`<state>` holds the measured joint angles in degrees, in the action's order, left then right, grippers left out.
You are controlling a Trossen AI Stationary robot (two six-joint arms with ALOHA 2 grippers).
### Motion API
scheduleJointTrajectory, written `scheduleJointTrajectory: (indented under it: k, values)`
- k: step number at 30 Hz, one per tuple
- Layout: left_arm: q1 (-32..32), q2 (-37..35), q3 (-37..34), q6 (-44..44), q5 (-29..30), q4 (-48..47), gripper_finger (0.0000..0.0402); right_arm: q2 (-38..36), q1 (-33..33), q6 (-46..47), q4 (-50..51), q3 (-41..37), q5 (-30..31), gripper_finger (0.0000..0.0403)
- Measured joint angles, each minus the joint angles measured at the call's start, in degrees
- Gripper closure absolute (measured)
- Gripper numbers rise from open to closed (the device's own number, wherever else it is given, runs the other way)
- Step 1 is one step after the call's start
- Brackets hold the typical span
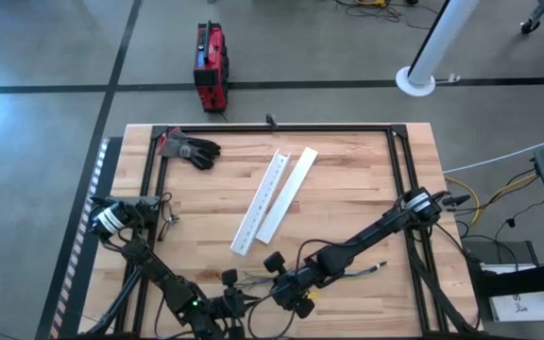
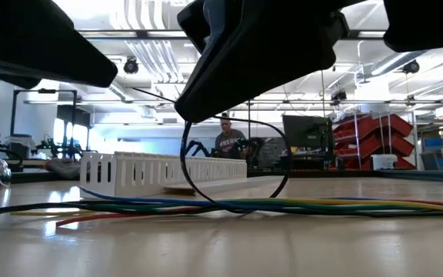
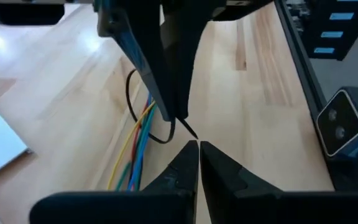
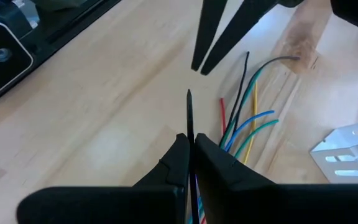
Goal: Ziptie cables
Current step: Wrap the cable wires with the black zip tie
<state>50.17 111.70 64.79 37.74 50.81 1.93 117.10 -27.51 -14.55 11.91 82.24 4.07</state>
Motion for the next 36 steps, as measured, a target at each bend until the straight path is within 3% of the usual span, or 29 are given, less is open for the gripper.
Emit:
scheduleJointTrajectory:
  k: [7, 13, 17, 20, 23, 30, 36]
  values:
    - [-0.93, 0.46, 0.00, -1.71, -0.24, 0.04, 0.0393, 0.00, 0.12, 1.04, -0.11, -0.02, 0.31, 0.0396]
    - [-2.02, 0.48, 2.43, -1.04, -0.80, -0.18, 0.0338, 0.02, 0.61, 4.59, 0.02, -0.02, 0.42, 0.0396]
    - [-2.05, 0.57, 6.67, -0.19, -0.90, -8.47, 0.0289, 0.02, 0.98, 5.63, 0.62, -0.02, 0.42, 0.0396]
    - [-2.16, 0.55, 11.14, 6.92, -0.79, -19.78, 0.0268, 0.02, 1.05, 5.73, 1.57, -0.02, 0.42, 0.0396]
    - [-3.40, 1.52, 13.45, 11.67, -2.04, -28.27, 0.0265, 0.04, 1.13, 6.42, 1.61, -0.07, 0.41, 0.0396]
    - [-4.75, 4.66, 14.34, 6.82, -3.91, -23.45, 0.0286, 0.07, 2.08, 10.12, 1.64, -0.07, 0.46, 0.0396]
    - [-5.70, 5.20, 13.59, 7.70, -2.75, -23.87, 0.0303, 0.09, 2.23, 10.03, 1.66, -0.07, 0.38, 0.0396]
